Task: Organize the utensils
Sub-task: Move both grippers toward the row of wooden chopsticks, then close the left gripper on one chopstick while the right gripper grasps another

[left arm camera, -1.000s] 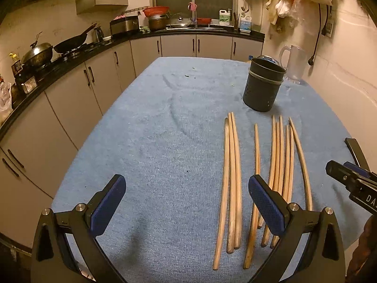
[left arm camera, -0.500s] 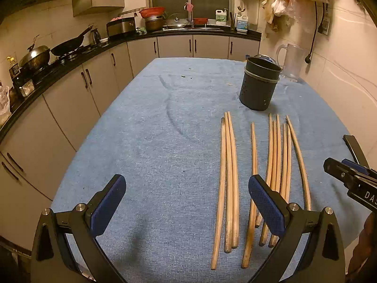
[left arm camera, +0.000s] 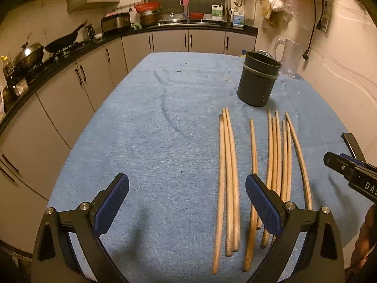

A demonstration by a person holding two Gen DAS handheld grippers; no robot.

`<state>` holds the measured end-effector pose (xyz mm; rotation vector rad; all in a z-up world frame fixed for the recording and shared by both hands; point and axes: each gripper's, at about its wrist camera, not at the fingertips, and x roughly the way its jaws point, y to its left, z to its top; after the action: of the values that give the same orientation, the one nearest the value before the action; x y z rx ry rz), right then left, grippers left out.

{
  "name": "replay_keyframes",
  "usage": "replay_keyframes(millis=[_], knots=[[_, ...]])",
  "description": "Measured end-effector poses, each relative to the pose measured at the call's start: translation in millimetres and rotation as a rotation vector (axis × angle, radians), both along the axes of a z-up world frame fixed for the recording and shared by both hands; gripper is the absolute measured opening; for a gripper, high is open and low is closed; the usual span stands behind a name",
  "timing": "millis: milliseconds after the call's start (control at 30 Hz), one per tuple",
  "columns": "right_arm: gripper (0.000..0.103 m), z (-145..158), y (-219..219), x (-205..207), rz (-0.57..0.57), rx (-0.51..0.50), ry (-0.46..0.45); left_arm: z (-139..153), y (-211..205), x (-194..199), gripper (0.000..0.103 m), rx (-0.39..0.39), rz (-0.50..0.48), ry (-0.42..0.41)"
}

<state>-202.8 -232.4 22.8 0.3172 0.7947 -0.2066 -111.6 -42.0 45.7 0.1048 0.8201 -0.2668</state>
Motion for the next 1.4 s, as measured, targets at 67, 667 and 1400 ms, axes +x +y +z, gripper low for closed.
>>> replay_keyframes(millis=[67,667,1400], knots=[[0.06,1,-3,2,-0.003,0.009,-0.001,-1,2,4,0.092,0.0,0.007,0.016],[0.041,2,-39,55,0.036,0.195,0.113,-13,-16,73,0.053,-0.042,-0.128,0.273],[0.024,-27,-57,125,0.031,0.332,0.288,-27,-76,136,0.026,0.092,-0.229,0.421]])
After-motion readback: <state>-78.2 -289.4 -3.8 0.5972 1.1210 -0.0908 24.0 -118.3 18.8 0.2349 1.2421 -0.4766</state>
